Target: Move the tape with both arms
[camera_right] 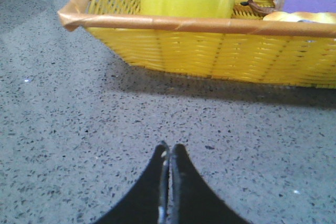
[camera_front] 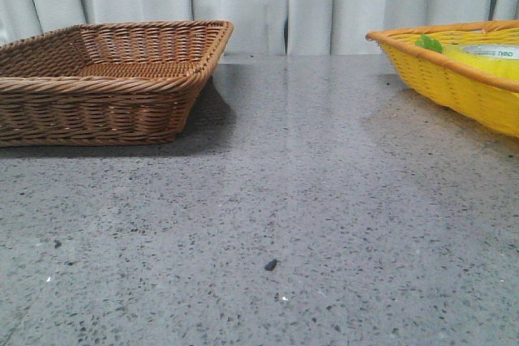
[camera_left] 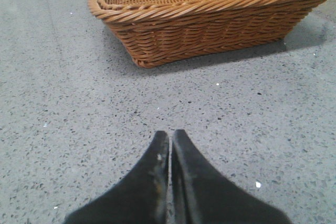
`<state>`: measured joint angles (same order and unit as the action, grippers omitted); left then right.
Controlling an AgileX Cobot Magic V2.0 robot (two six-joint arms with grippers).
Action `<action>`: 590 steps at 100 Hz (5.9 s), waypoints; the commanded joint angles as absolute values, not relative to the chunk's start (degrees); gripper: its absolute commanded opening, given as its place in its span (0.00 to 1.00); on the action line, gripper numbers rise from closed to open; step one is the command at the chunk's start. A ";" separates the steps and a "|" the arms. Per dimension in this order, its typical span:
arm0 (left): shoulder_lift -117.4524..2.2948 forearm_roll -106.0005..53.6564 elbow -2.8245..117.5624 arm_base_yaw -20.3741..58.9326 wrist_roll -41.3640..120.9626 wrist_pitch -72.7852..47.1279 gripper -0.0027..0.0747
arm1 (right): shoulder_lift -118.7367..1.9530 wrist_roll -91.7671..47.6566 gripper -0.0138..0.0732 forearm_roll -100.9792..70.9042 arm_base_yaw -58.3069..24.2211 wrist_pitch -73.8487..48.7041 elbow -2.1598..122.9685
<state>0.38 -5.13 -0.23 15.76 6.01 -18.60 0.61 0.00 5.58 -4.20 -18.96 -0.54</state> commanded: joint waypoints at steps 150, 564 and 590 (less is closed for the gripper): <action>1.96 -5.21 -0.68 15.70 5.49 -14.38 0.01 | 1.81 -0.50 0.08 5.56 -3.77 -10.19 -1.82; -39.24 -23.40 40.94 20.75 12.43 -25.61 0.53 | -96.33 -0.87 0.67 -10.14 -25.88 -49.81 95.59; -49.68 -23.40 53.62 28.59 13.44 -25.13 0.53 | -76.67 -2.19 0.25 -8.98 -25.88 -56.26 95.25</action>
